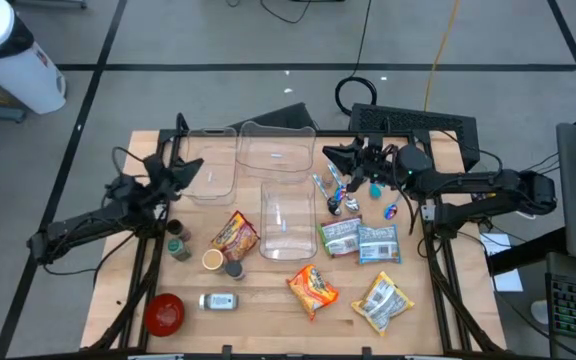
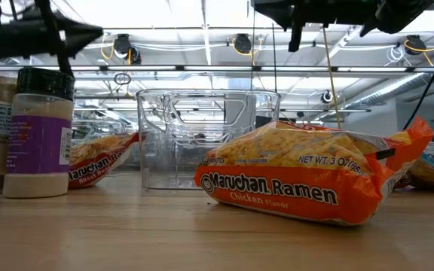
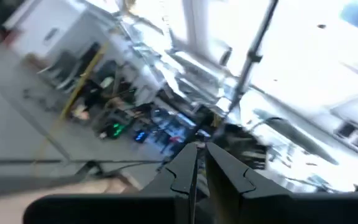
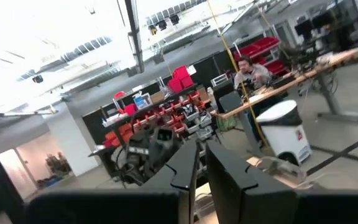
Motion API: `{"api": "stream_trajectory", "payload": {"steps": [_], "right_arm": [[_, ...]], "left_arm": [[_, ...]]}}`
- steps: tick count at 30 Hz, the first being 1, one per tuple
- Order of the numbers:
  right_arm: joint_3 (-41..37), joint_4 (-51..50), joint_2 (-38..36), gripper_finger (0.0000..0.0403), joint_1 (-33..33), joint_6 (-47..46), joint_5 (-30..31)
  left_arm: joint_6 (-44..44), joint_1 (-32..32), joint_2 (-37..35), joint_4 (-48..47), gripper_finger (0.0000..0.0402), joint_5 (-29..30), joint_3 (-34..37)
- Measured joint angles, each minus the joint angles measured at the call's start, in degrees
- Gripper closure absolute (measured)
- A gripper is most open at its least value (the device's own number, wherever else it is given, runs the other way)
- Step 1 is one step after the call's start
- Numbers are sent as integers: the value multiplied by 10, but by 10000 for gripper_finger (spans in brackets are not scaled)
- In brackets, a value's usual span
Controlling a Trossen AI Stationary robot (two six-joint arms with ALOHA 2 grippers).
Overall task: Pick & Place Food Item
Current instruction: Put the blue spoon into the bottom right transparent bin
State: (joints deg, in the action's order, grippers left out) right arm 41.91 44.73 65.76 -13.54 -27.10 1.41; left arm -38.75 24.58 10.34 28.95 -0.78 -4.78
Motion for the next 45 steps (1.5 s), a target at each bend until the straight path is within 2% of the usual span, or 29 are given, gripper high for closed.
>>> {"api": "stream_trajectory", "payload": {"steps": [4, 7, 10, 13, 16, 21, 25, 31, 34, 45], "right_arm": [[0, -8, 0, 375, 3, -7, -9], [8, -25, 0, 375, 3, -7, -31], [49, -94, 0, 376, 3, 1, -46], [109, -178, 2, 375, 3, 28, -46], [149, -207, 8, 376, 3, 51, -46], [153, -120, 2, 376, 1, 72, -45], [146, -52, 2, 375, 1, 62, -45], [144, -38, 3, 376, 1, 53, -45], [144, -38, 3, 376, 1, 53, -45], [143, -42, 3, 376, 1, 53, -45]], "left_arm": [[58, 0, 32, -133, 364, -30, -93], [129, 0, 91, -240, 364, -53, -181], [182, 0, 166, -283, 364, -81, -263], [225, 0, 243, -286, 364, -113, -332], [267, 0, 314, -285, 364, -123, -385], [274, -1, 402, -256, 364, -151, -441], [249, -3, 441, -210, 364, -184, -462], [212, -3, 474, -184, 358, -217, -474], [192, -3, 475, -169, 330, -219, -476], [142, -3, 475, -128, 172, -219, -476]]}}
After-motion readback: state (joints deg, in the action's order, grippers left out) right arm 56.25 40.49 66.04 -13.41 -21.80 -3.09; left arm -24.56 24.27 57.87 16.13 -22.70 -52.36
